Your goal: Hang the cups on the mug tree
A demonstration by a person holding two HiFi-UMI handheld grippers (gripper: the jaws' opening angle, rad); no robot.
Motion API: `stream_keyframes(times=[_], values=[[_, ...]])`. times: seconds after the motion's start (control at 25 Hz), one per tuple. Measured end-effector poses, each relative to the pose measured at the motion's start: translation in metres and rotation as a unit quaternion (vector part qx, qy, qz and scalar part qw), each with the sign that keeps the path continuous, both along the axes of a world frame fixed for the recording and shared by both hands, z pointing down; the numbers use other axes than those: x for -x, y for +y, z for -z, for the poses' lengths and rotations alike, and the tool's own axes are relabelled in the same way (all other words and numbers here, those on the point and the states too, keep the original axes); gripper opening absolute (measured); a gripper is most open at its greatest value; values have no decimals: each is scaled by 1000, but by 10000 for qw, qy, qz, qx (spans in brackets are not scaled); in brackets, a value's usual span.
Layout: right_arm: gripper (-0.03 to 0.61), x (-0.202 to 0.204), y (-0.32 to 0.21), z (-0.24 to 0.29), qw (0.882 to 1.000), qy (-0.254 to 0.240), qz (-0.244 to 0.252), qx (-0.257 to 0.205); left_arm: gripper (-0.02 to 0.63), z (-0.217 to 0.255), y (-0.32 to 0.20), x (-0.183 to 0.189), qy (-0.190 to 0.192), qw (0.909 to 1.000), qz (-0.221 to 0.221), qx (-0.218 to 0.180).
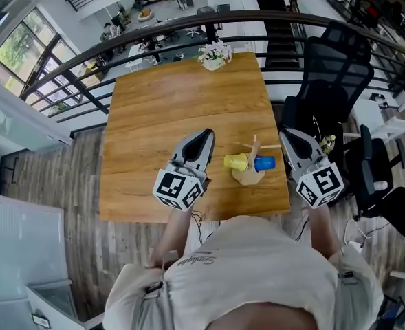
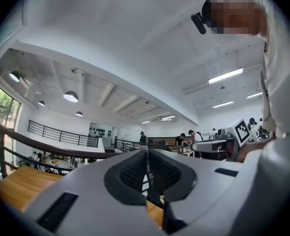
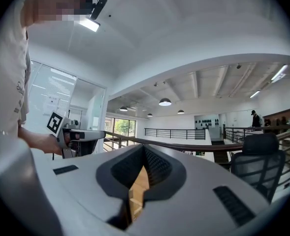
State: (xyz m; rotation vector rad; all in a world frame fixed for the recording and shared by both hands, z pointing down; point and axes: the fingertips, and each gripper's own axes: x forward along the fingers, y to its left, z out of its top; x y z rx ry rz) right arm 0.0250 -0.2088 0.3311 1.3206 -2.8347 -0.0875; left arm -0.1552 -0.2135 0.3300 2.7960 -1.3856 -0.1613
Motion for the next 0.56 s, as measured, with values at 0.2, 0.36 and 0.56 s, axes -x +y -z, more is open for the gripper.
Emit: stream_keyframes(times=[0.2,0.36,0.56], values=[[-5,2,2,-3,10000,-16,-44,10,25,-6,3,0,-18,10000,-46,44],[-5,3,1,-5,10000,16,-91,11,26,-7,2,2,-11,10000,-58,47],[-5,8,-1,-8,10000,24,-62,34,25,-14,0,8,114,9998,-13,164]])
